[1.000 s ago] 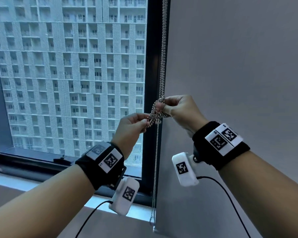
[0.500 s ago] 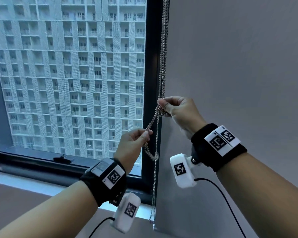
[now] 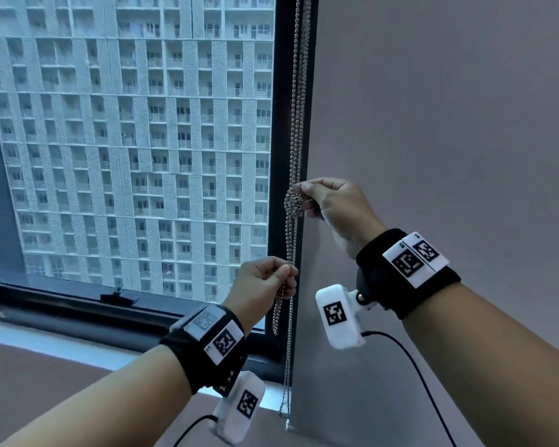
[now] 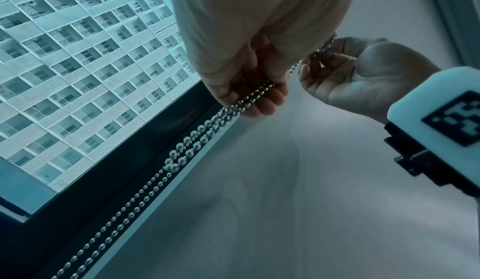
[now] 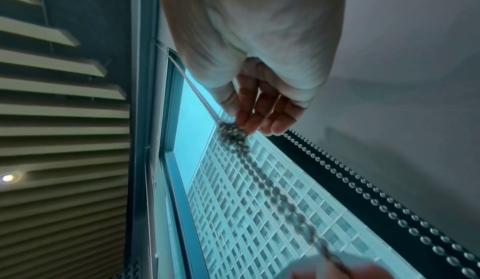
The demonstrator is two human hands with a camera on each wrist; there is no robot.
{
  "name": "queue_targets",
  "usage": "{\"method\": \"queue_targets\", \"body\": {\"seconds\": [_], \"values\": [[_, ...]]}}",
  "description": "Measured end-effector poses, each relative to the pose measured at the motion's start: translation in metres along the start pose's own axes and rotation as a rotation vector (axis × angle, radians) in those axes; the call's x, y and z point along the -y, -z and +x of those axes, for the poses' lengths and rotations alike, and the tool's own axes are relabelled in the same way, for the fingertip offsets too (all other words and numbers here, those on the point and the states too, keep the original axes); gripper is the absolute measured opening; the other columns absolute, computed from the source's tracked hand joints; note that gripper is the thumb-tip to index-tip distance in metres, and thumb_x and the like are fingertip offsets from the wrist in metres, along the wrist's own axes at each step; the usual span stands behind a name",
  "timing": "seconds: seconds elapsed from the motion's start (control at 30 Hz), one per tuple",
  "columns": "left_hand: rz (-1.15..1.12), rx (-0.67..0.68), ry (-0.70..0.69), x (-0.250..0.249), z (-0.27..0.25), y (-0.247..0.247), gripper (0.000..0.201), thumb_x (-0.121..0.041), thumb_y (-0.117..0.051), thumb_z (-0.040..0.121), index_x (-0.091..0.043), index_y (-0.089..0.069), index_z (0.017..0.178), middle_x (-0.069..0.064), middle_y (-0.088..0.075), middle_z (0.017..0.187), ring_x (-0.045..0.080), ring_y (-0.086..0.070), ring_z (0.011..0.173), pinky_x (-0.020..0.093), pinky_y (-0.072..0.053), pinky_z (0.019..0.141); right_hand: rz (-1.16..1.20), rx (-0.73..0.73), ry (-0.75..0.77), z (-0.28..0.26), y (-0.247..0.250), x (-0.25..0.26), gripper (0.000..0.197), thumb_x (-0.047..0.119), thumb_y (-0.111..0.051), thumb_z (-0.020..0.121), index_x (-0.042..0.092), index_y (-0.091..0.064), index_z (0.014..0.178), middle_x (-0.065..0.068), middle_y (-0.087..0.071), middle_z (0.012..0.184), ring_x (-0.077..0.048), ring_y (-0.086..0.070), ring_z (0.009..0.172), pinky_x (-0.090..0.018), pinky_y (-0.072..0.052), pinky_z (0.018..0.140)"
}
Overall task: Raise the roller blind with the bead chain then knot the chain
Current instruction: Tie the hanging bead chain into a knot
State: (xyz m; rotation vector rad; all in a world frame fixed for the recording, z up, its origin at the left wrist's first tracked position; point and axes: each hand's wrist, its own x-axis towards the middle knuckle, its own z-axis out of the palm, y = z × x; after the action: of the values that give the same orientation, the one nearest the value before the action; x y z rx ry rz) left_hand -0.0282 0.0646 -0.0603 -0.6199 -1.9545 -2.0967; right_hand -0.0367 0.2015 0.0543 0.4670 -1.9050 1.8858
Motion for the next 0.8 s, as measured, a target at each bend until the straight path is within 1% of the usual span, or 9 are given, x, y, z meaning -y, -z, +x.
{"method": "queue_targets", "body": {"seconds": [0.13,0.2,0.27,0.37,0.43,0.57,0.63,0.7,0.8], "values": [[0.01,-0.011,0.0,0.005,-0.002,-0.003,0.017,-0.001,-0.053,0.092,0.002,-0.067,0.083,0.013,-0.064,0.068,0.017,-0.062,0.061,0.026,-0.055,0.065,-0.068,0.063,0.029,-0.008,-0.003,-0.001,0.02,0.029,-0.071,0.087,0.016,-0.071,0.072,0.006,-0.066,0.066,-0.006,-0.056,0.061,-0.022,-0.046,0.066],[0.026,-0.033,-0.004,0.006,0.0,-0.004,0.017,-0.001,-0.055,0.09,-0.002,-0.069,0.081,0.012,-0.066,0.067,0.018,-0.062,0.063,0.031,-0.056,0.069,-0.108,0.094,0.056,-0.012,-0.005,-0.003,0.018,0.03,-0.074,0.086,0.018,-0.071,0.073,0.01,-0.066,0.065,0.0,-0.057,0.06,-0.017,-0.048,0.065],[0.044,-0.055,-0.011,0.008,0.002,-0.006,0.02,0.0,-0.056,0.089,-0.007,-0.071,0.077,0.009,-0.066,0.064,0.019,-0.062,0.063,0.038,-0.055,0.075,-0.114,0.101,0.091,-0.016,-0.008,-0.006,0.016,0.025,-0.073,0.086,0.017,-0.07,0.073,0.002,-0.065,0.07,-0.005,-0.056,0.064,-0.017,-0.047,0.065],[0.091,-0.067,-0.019,0.014,0.006,-0.007,0.022,0.0,-0.057,0.089,-0.011,-0.07,0.074,0.007,-0.066,0.062,0.021,-0.061,0.064,0.041,-0.053,0.076,-0.1,0.046,0.115,-0.014,-0.01,-0.011,0.023,0.023,-0.073,0.087,0.004,-0.07,0.075,-0.013,-0.06,0.077,-0.019,-0.05,0.072,-0.03,-0.043,0.067],[0.127,-0.065,-0.039,0.017,0.009,-0.007,0.024,0.001,-0.057,0.088,-0.013,-0.07,0.073,0.004,-0.066,0.061,0.021,-0.061,0.064,0.041,-0.053,0.075,-0.109,0.016,0.117,-0.012,-0.011,-0.014,0.031,0.024,-0.072,0.088,-0.006,-0.068,0.081,-0.015,-0.058,0.077,-0.02,-0.049,0.072,-0.032,-0.041,0.067],[0.157,-0.065,-0.038,0.019,0.015,-0.009,0.023,0.001,-0.056,0.089,-0.011,-0.068,0.074,0.011,-0.065,0.067,0.025,-0.061,0.069,0.047,-0.054,0.081,-0.108,-0.002,0.145,-0.009,-0.011,-0.022,0.031,0.028,-0.073,0.087,-0.002,-0.07,0.082,-0.01,-0.061,0.075,-0.016,-0.051,0.068,-0.026,-0.044,0.064],[0.159,-0.075,-0.037,0.02,0.019,-0.01,0.022,0.0,-0.056,0.09,-0.011,-0.068,0.075,0.012,-0.065,0.068,0.025,-0.062,0.069,0.044,-0.054,0.081,-0.103,0.008,0.138,-0.008,-0.01,-0.029,0.02,0.027,-0.075,0.085,0.008,-0.072,0.08,-0.002,-0.064,0.072,-0.009,-0.054,0.064,-0.021,-0.046,0.065],[0.147,-0.09,-0.033,0.024,0.024,-0.011,0.02,-0.001,-0.057,0.089,-0.011,-0.069,0.077,0.006,-0.067,0.066,0.018,-0.063,0.066,0.038,-0.055,0.078,-0.113,0.004,0.124,-0.007,-0.01,-0.037,0.008,0.019,-0.078,0.082,0.014,-0.071,0.084,0.007,-0.065,0.071,-0.003,-0.057,0.064,-0.018,-0.048,0.069],[0.135,-0.102,-0.029,0.03,0.034,-0.009,0.014,-0.005,-0.061,0.088,-0.01,-0.07,0.079,-0.005,-0.068,0.06,0.006,-0.064,0.061,0.027,-0.054,0.075,-0.163,-0.055,0.1,-0.003,-0.01,-0.053,0.017,0.007,-0.078,0.08,0.008,-0.071,0.095,0.009,-0.062,0.072,-0.002,-0.057,0.067,-0.014,-0.047,0.07]]}}
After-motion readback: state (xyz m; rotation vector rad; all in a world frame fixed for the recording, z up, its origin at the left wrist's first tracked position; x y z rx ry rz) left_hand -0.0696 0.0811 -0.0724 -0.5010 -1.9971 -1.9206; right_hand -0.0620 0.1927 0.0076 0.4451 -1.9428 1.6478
